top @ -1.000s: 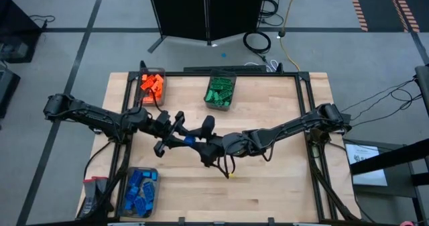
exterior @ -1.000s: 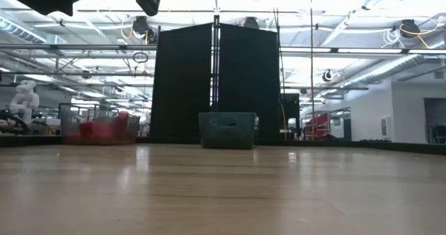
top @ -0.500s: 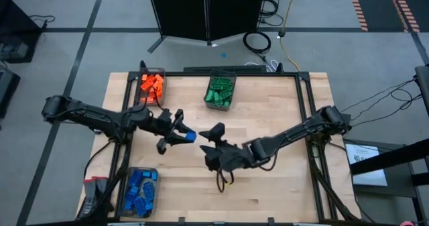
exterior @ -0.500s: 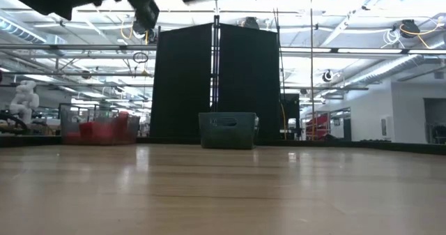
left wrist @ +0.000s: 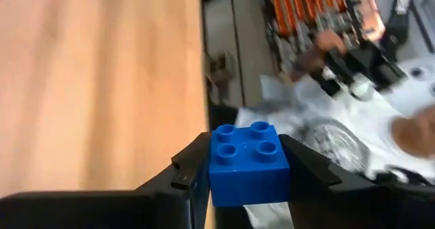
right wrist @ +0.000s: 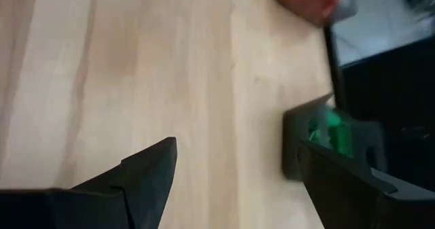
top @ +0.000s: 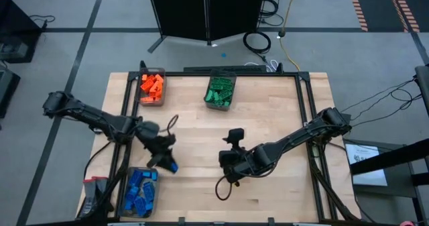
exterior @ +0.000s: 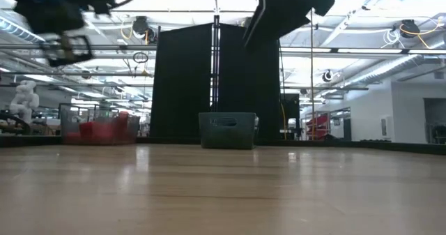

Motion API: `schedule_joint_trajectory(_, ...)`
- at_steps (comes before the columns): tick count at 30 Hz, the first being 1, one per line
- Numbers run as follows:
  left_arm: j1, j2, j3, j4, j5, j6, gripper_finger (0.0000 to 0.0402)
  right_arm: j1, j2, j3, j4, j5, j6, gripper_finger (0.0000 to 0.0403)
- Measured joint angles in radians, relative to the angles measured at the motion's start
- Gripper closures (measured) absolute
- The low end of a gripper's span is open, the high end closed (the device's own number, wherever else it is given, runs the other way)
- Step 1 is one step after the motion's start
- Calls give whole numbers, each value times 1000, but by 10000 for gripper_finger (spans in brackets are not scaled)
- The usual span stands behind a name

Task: Sort blocks
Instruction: Put the blue game piece into the bottom left black transparent bin

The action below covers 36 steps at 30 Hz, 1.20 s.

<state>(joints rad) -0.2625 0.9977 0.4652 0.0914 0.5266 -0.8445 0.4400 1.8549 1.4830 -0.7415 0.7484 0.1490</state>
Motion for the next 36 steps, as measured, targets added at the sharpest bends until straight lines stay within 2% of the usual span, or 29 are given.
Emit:
schedule_joint_trajectory(4,-145,0,0,-49,-63,-67,265,-2,0,0,-23,-44,56,108)
schedule_joint_trajectory(11,-405,0,0,-297,-320,-200,265,-2,0,-11,-22,-88,59,108)
schedule_joint_trajectory(16,-546,-1,11,-360,-462,-322,265,-14,0,-11,-20,-121,81,108)
schedule_joint_trajectory(20,-579,0,96,-477,-541,-300,265,-22,0,-11,-20,-123,98,108)
schedule_joint_trajectory(24,-585,0,244,-705,-587,-249,265,-29,0,-11,-20,-123,101,108)
schedule_joint_trajectory(28,-627,1,348,-891,-635,-279,265,-30,0,-11,-20,-124,101,108)
schedule_joint_trajectory(32,-679,21,350,-944,-652,-371,265,-30,0,-11,-20,-126,112,108)
schedule_joint_trajectory(36,-727,76,337,-973,-612,-451,265,-31,0,-11,-20,-126,108,108)
